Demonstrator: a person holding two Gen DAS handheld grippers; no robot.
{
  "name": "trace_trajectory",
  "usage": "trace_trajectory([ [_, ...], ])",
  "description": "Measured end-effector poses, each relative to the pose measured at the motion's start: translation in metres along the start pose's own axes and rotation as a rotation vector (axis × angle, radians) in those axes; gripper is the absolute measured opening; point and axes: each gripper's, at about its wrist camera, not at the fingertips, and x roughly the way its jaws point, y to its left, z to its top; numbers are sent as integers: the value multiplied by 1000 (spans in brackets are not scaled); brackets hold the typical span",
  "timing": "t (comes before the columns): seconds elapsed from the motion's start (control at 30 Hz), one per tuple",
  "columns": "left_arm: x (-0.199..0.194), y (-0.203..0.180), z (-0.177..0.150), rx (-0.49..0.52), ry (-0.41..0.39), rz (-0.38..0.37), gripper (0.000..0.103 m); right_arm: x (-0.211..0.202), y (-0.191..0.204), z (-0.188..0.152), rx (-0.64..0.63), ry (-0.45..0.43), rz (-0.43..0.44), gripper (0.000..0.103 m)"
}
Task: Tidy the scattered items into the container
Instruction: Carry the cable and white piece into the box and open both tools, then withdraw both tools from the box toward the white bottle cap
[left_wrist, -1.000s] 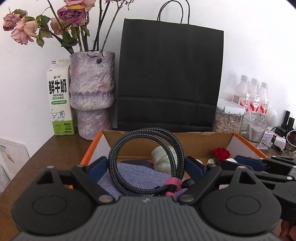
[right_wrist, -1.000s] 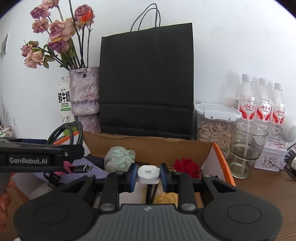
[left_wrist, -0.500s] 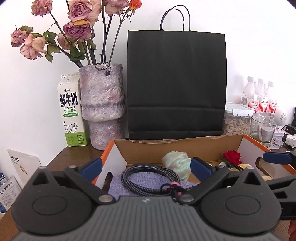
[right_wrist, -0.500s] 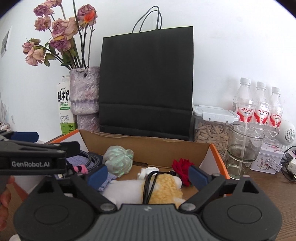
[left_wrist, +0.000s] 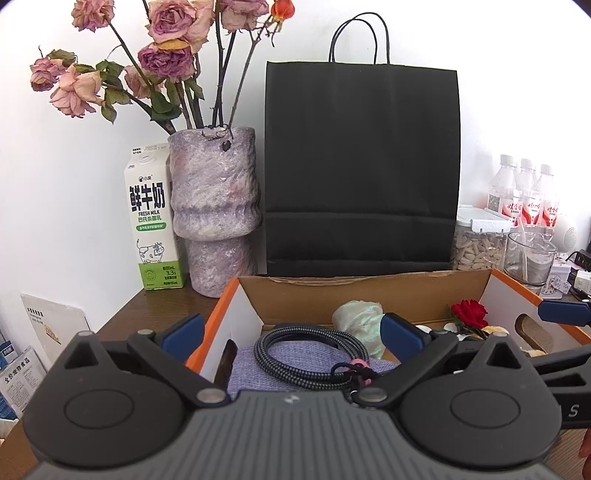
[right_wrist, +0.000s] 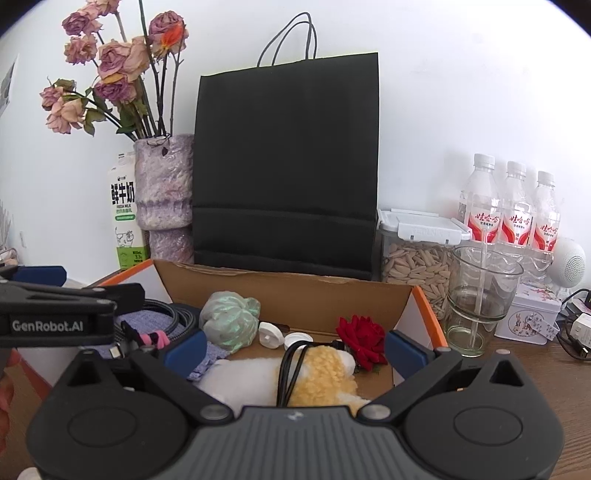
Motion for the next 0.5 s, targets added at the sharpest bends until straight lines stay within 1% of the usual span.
trace_trajectory([
  [0.17,-18,9,1,-16,-33,17,103,-15,1,5,5,-36,-3,103],
  [0.33,-45,22,-8,-34,-66,26,103,-40,1,3,-1,-72,-1,103],
  [0.43,-62,30,-19,-53,-70,18,103,-54,1,-5,-16,-74,4,103],
  [0.5,-73,35,-27,-66,-57,10,103,-64,2,-12,-29,-68,4,103],
])
